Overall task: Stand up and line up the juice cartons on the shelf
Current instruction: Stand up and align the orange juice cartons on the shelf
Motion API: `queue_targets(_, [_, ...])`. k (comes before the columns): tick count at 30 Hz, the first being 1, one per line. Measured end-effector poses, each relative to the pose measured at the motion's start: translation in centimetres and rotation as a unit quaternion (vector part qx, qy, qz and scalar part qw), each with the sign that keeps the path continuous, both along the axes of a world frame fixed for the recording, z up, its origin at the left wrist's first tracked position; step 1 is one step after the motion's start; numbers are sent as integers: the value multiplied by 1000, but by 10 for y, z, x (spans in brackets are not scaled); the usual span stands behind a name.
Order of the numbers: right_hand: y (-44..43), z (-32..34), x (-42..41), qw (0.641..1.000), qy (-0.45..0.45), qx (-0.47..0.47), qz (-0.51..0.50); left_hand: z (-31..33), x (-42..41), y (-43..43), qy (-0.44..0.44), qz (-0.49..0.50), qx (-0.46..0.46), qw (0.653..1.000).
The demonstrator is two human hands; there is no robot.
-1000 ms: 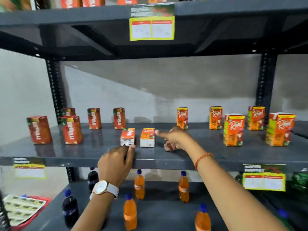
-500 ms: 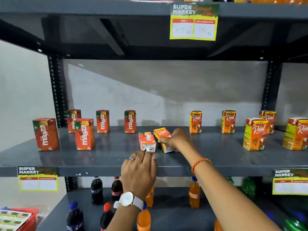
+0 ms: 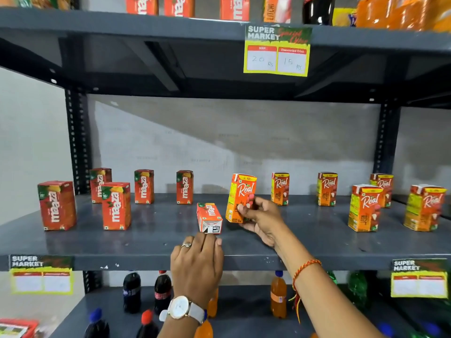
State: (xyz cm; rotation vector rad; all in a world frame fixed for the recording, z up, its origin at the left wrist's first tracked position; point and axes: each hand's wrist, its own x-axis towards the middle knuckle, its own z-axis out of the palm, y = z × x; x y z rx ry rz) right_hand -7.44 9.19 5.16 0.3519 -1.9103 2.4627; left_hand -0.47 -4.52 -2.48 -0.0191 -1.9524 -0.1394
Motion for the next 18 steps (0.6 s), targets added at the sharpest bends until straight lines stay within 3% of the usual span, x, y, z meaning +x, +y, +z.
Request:
queue_targets(10, [6,-2,-3,995,57,57,-62,0,5,0,-43,-15,13,999])
queue_targets(18, [96,15,-4,983,66,112,-129,7,6,73,-61,-70,32,995])
